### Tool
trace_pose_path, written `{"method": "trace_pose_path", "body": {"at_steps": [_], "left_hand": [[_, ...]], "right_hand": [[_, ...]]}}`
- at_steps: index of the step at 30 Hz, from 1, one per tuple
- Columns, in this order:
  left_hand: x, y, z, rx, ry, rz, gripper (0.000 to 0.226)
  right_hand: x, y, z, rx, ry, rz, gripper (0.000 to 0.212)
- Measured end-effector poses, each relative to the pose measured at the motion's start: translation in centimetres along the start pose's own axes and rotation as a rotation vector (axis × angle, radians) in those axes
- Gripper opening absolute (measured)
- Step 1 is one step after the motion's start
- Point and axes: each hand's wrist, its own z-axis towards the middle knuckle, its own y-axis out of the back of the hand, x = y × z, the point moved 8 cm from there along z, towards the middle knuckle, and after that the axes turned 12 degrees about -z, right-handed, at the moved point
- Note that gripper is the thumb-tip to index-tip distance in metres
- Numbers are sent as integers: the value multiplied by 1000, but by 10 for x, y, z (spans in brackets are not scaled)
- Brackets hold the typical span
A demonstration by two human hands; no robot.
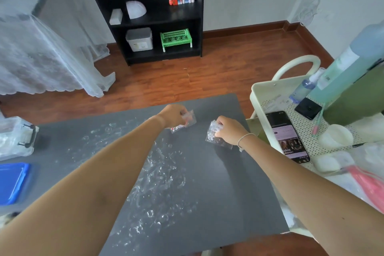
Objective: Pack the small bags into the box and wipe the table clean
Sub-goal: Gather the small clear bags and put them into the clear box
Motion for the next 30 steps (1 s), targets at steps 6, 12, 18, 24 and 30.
{"method": "trace_pose_path", "body": {"at_steps": [6, 12, 18, 24, 30], "left_hand": [[17, 48, -52, -85, 40, 5, 38], [61, 125, -125, -212, 55, -22, 43], [135, 207, -187, -352, 93, -5, 30], [217, 281, -227, -406, 101, 4, 22], [285, 335, -234, -398, 110, 18, 27]], "right_hand": [[54, 14, -8, 24, 90, 42, 39], [146, 18, -11, 53, 208, 94, 37], [256, 4, -11, 55, 311, 44, 17], [367, -28, -4, 63, 356, -15, 20], [451, -52, 11, 50, 363, 8, 28]]}}
